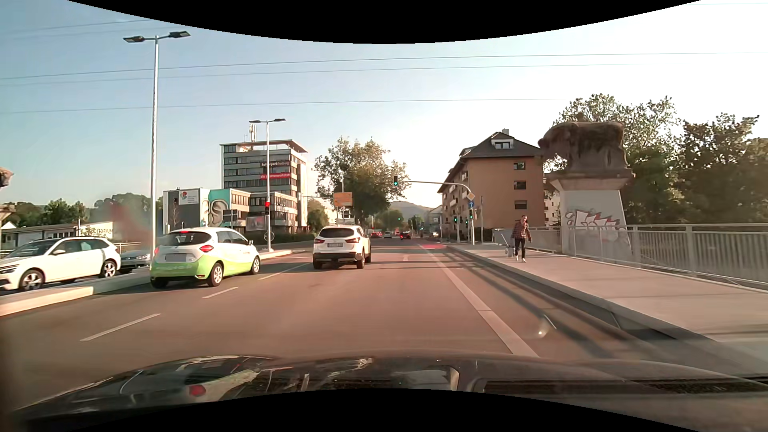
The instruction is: Follow the waypoints while adhering to traffic rules and regulations
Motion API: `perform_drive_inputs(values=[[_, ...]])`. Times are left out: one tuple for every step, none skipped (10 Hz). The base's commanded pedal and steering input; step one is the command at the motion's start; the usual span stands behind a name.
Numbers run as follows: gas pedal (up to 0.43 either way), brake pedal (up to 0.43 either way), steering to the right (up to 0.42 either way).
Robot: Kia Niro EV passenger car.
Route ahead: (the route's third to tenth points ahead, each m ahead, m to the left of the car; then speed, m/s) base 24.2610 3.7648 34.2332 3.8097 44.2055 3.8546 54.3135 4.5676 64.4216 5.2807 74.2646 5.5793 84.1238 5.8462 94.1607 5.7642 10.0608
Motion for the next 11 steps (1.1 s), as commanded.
perform_drive_inputs(values=[[0.110, 0.000, -0.009], [0.110, 0.000, -0.009], [0.110, 0.000, -0.009], [0.110, 0.000, -0.009], [0.110, 0.000, -0.009], [0.110, 0.000, -0.009], [0.110, 0.000, -0.009], [0.098, 0.000, -0.008], [0.098, 0.000, -0.007], [0.098, 0.000, -0.006], [0.098, 0.000, -0.006]])
